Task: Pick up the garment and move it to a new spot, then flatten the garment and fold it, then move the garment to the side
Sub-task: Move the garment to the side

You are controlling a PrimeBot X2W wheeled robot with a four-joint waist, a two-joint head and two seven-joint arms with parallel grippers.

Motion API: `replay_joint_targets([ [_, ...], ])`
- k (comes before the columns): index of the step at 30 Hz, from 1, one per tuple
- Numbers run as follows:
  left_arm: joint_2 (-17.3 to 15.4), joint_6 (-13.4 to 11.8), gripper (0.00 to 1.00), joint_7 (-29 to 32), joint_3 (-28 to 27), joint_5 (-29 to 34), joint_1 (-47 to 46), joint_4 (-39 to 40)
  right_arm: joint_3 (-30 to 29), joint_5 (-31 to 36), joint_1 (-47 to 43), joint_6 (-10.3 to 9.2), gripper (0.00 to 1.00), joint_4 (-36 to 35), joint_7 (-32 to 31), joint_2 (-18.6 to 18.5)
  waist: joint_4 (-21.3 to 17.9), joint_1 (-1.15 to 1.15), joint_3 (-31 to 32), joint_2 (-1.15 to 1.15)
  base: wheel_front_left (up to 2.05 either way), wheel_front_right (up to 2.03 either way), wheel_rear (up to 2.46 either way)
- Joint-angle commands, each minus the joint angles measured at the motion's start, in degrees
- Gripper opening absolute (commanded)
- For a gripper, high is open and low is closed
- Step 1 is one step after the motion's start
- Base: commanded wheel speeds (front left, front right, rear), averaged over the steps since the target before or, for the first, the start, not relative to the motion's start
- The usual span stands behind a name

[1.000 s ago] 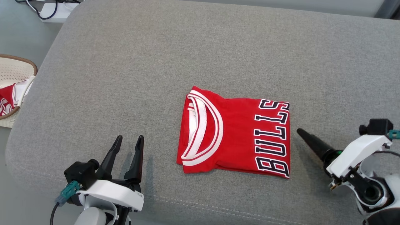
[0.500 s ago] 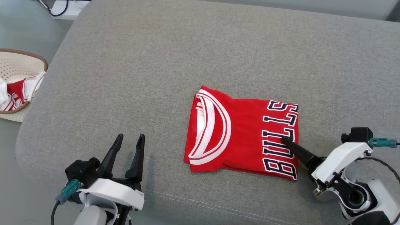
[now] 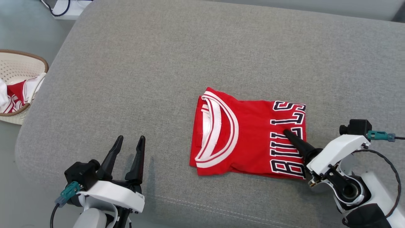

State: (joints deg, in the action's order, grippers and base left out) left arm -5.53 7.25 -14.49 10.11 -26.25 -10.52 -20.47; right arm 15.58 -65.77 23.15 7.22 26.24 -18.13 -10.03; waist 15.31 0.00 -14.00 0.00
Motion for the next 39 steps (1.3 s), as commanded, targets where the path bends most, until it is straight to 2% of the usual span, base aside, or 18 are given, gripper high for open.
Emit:
replay_joint_targets([
  [1, -1.5, 0.2, 1.00, -0.5, -1.9, 0.2, -1.1, 1.2, 0.3, -1.0, -0.4, 0.26, 0.00, -2.1, 1.7, -1.4, -1.5, 0.00, 1.7, 0.00, 0.00, 0.00, 0.00],
  [8, -2.3, 0.2, 1.00, -0.5, -1.1, 0.6, -1.0, 1.5, -1.1, -2.6, -3.3, 0.26, 0.00, -3.4, 4.5, -3.7, -6.5, 0.00, 4.2, 0.00, 0.00, 0.00, 0.00],
  [19, -3.5, 0.2, 1.00, -0.5, 0.3, 0.6, -1.4, 1.8, -1.2, -5.2, -7.6, 0.26, 0.00, -4.1, 7.7, -4.8, -19.0, 0.00, 5.4, 0.00, 0.00, 0.00, 0.00],
  [24, -3.7, 0.2, 1.00, -0.5, 0.5, 0.7, -1.3, 2.2, -1.2, -6.0, -8.7, 0.26, 0.00, -3.9, 8.8, -5.4, -23.3, 0.00, 4.7, 0.00, 0.00, 0.00, 0.00],
  [31, -4.2, 0.2, 1.00, -0.5, 0.8, 0.7, -1.7, 2.9, -0.7, -6.0, -8.3, 0.26, 0.00, -4.2, 10.1, -6.8, -26.4, 0.00, 3.0, 0.00, 0.00, 0.00, 0.00],
  [39, -5.3, 0.2, 1.00, -0.5, 2.7, 0.2, -2.9, 4.0, 1.3, 3.6, 1.2, 0.26, 0.00, -5.3, 15.1, -13.2, -26.8, 0.00, 0.7, 0.00, 0.00, 0.00, 0.00],
])
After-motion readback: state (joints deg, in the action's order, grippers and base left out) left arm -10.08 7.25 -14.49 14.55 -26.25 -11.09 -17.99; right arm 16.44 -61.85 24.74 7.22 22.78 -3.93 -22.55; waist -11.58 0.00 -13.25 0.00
